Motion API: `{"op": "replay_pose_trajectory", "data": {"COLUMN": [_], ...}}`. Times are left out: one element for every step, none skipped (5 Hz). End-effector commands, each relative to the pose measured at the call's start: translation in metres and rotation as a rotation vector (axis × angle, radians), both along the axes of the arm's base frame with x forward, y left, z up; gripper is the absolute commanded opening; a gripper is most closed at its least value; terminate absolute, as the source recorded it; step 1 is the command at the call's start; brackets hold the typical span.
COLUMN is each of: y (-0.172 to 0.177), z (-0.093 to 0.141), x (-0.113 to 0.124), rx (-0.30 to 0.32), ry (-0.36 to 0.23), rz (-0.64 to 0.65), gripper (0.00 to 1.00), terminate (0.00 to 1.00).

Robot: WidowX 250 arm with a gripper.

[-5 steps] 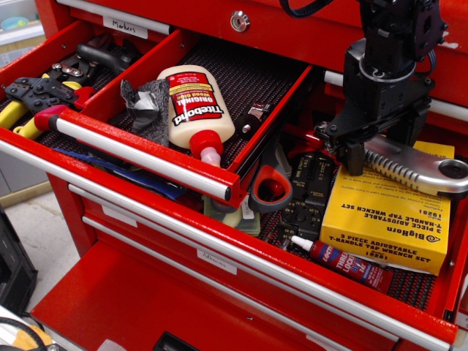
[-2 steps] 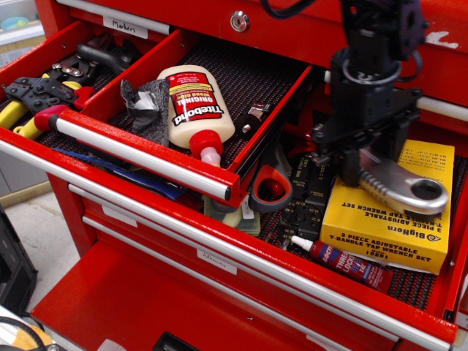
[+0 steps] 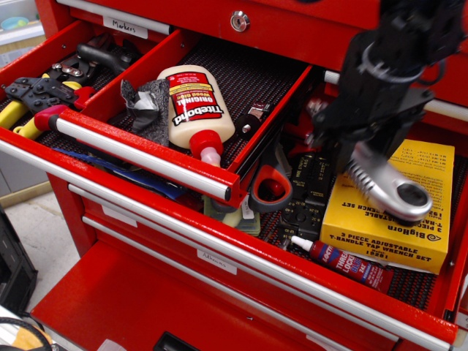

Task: Pick up box cutter and put into drawer

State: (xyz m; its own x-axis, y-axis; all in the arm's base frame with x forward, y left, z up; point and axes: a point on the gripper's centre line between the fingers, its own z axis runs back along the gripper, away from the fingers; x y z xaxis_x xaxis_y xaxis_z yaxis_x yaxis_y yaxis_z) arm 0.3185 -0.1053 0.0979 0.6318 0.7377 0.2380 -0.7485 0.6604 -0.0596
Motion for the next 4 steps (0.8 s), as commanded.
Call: {"op": "replay_pose_trajectory", "data": {"y": [0.036,0.068,0.097,0.118], "z": [0.078,0.101,0.114,0.109], "x": [0.002,0.001,0.002,0.003], "rx": [0.146,0.221,0.256,0.236], "ry": [-0.032,0.025,0.062,0.044], "rz": [-0.045,-0.108,-0.151,-0.167], "gripper": [0.0,0.0,0.0,0.0], "terminate": [0.0,0.0,0.0,1.0]}}
